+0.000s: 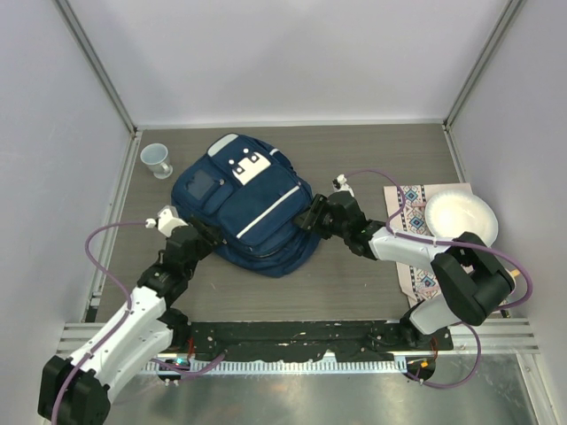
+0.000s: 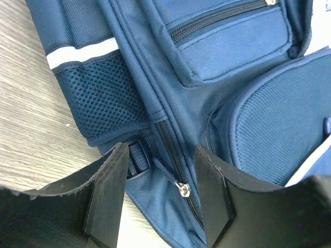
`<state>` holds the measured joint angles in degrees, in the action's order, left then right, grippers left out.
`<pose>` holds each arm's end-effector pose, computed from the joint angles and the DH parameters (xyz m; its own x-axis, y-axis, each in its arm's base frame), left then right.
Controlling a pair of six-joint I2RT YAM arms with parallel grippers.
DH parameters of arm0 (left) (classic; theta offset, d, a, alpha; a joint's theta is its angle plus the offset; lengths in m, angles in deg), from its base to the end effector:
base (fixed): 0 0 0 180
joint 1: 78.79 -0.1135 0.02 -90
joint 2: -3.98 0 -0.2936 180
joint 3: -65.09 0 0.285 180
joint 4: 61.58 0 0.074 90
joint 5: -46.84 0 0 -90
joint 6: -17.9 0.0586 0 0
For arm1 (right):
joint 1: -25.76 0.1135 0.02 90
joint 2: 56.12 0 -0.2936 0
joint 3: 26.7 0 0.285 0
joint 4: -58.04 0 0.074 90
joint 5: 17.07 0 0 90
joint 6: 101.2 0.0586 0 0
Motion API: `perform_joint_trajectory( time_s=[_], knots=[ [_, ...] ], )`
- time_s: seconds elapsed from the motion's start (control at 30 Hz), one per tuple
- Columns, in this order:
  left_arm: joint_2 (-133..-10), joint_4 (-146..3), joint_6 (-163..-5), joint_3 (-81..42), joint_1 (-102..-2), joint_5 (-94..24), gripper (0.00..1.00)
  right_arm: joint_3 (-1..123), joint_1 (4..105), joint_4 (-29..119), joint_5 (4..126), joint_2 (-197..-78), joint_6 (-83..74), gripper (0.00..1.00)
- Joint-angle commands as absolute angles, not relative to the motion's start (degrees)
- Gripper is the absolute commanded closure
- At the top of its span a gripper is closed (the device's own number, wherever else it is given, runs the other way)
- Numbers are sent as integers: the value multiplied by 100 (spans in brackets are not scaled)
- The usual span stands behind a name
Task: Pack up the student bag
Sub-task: Adjust the student bag at the center of the board.
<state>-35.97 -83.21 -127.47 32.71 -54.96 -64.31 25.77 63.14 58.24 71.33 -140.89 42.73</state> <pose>0.1821 -0.0573 0.2017 -0.3266 -0.6947 -0.6409 -0.3168 0.7193 -0.6182 0.2743 0.2116 0.1831 -0.7543 0.4405 -0.4868 -0.0271 0.7200 0.6935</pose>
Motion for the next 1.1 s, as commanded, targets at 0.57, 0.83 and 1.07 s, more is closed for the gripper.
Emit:
perform_joint_trajectory(
  time_s=[0.57, 0.83, 1.07],
  knots=[
    [-4753, -5844, -13318, 3730, -6051, -5160, 85, 2755, 6144, 5722, 6986, -14084, 4119, 48],
    [-4560, -6134, -13309, 3572, -6043, -4580, 100, 3431, 5679, 5397, 6802, -14374, 3671, 48],
    [-4278, -6512, -13818, 3378, -5894, -4175, 100, 4284, 5037, 5221, 6310, -14760, 3302, 48]
  ],
)
